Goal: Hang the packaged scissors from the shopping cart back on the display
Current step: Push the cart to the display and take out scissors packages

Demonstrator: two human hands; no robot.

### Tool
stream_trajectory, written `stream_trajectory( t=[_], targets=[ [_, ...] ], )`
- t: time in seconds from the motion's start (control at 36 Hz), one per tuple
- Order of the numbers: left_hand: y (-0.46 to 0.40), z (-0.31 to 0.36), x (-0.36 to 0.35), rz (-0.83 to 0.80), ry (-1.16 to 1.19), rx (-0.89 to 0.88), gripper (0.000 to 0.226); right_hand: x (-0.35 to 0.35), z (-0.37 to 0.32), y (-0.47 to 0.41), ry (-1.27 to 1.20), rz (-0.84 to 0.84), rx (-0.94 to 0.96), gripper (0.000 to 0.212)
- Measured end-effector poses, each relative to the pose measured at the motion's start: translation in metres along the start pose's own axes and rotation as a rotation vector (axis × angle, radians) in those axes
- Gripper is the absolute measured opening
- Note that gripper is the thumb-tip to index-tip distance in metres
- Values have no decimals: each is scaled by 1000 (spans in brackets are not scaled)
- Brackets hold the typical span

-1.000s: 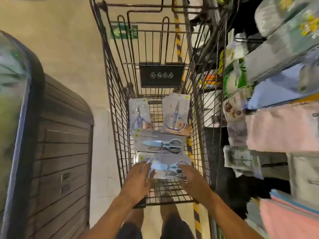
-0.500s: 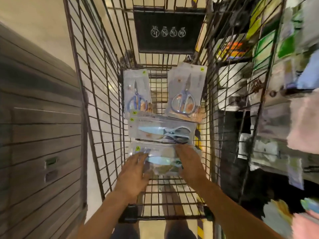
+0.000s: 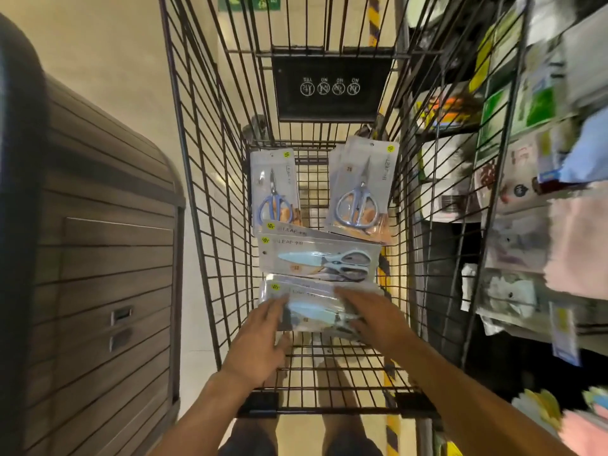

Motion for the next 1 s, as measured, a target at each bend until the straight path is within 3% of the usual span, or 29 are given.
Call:
stream_trajectory(
  t=[0.22,0.36,0.44,0.61,0.83,1.0],
  targets=[
    [22,53,39,60,206,-41,61,66,-11,33,-471,161,-125,71],
    [26,81,48,89,557,10,60,79,-28,40,-848,176,-203,68],
    [23,88,46,120,758,6,74,74,-40,39,-971,101,-244,71],
    [19,78,41,227,994,63,97,65,-57,35,-1023,87,-169,75],
    [18,65,37,298,1016,76,97,40,-66,32,-1195,-9,-128,82],
    [21,67,46,350,1004,52,93,33,-38,29,-965,-46,-225,70]
  ],
)
Point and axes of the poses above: each hand's wrist, its own y-axis away from the middle knuckle, its own x-axis out of the back of the hand, z = x × y, the point moved 7 cm from there along -y, towards the middle knuckle, and after that the axes turned 15 degrees about y, right-handed, at the moved point
